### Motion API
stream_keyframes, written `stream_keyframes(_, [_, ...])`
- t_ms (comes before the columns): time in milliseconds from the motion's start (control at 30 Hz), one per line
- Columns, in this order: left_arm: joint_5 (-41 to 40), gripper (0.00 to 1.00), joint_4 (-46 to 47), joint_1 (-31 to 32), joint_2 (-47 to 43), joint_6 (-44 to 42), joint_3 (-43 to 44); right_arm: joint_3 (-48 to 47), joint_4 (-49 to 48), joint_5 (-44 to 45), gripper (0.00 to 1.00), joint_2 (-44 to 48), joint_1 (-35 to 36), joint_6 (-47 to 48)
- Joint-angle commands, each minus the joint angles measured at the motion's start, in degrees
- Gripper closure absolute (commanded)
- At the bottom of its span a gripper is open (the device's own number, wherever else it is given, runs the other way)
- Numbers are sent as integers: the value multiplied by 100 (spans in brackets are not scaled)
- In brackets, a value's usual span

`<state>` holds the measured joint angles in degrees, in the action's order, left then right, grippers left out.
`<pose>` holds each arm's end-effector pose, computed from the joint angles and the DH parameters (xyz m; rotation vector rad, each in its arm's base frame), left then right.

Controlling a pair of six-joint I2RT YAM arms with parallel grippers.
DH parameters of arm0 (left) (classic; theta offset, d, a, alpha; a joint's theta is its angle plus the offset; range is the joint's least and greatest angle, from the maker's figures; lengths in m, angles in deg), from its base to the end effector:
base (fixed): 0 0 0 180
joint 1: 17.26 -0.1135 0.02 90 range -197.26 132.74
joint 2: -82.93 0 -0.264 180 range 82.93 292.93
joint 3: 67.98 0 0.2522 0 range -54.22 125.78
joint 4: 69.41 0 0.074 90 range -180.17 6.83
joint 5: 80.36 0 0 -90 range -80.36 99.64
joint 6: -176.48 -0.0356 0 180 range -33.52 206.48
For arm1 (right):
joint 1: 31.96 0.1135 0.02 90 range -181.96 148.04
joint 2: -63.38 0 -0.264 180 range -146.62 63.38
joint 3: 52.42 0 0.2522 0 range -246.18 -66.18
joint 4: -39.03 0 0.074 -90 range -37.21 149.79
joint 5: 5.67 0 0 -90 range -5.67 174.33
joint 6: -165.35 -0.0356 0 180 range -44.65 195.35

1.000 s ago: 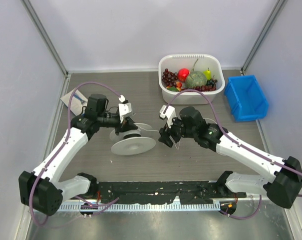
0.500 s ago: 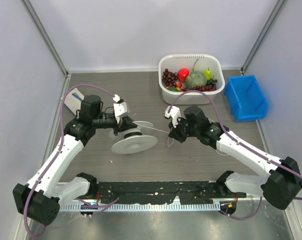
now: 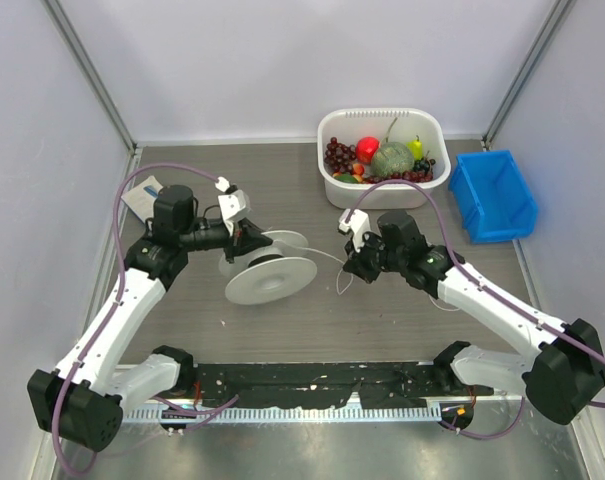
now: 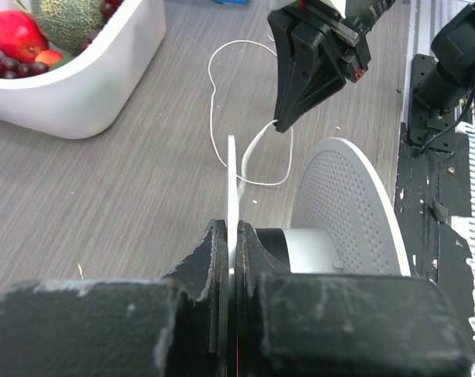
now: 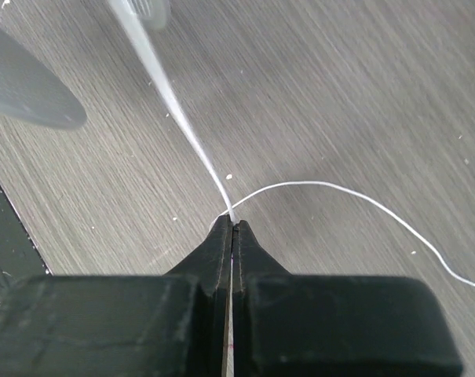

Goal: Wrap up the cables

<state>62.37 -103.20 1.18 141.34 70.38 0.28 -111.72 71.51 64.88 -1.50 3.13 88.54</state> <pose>0.1974 -0.0957 0.3427 1.1077 1.5742 -0.9322 0.1925 0.1498 0.2617 -1.0901 1.9737 0.5860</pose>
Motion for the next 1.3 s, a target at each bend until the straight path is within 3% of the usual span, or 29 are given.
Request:
stream_keyframes(0, [255, 100, 834, -95, -137, 344, 149, -138, 220, -42, 99, -103, -81, -62])
stream_keyframes(200, [255, 100, 887, -86, -137, 388, 140, -306, 158, -16, 99, -121, -81, -36])
stream_keyframes(600, [466, 100, 210, -86, -67, -491, 17, -350, -457, -542, 99, 353, -81, -54])
stream_keyframes(1267, [827, 100, 202, -86, 223, -833, -343, 89, -219, -824, 99, -16, -64, 395])
